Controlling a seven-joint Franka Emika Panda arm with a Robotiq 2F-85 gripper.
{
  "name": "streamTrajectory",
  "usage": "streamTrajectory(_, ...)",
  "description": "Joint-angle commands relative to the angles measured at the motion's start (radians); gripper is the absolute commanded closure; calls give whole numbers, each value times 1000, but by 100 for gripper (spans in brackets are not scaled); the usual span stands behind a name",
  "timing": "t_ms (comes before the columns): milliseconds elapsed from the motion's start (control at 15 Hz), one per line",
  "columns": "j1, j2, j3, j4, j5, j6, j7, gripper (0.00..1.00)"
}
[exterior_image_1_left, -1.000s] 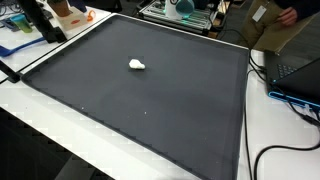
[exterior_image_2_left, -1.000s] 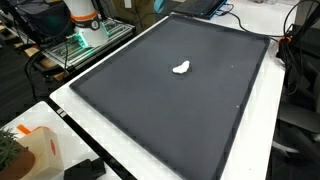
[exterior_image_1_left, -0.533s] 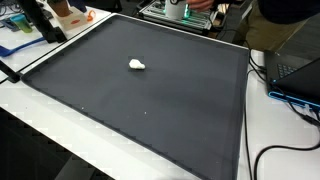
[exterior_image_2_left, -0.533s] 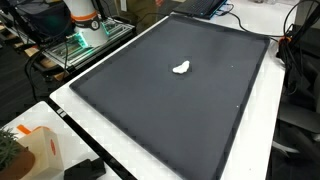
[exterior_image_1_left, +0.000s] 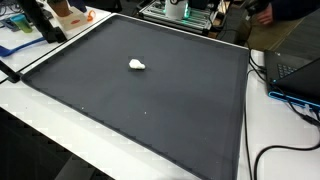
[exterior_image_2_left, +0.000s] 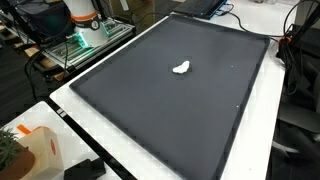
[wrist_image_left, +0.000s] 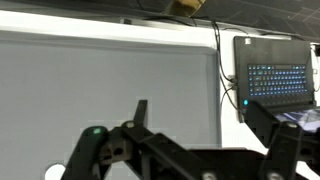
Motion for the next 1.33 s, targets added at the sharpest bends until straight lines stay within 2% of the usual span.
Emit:
streamTrajectory(0,-13,-76,28,-83,-163,96,-26,0)
streamTrajectory(133,1,-105,50,-181,-239,215,-52,0)
streamTrajectory(267,0,-162,53,-314,-288,384,-75,0)
streamTrajectory(667,-17,-313,49,-677,-331,882,-14,0)
streamTrajectory(733,1,-217,32,-539,-306,772,-40,0)
streamTrajectory(867,-1,-258,31,-628,-317,856,-33,0)
streamTrajectory(1067,-1,-286,32,-652,-318,867,-30,0)
streamTrajectory(1267,-21,-202,38,-649,-326,1094,-14,0)
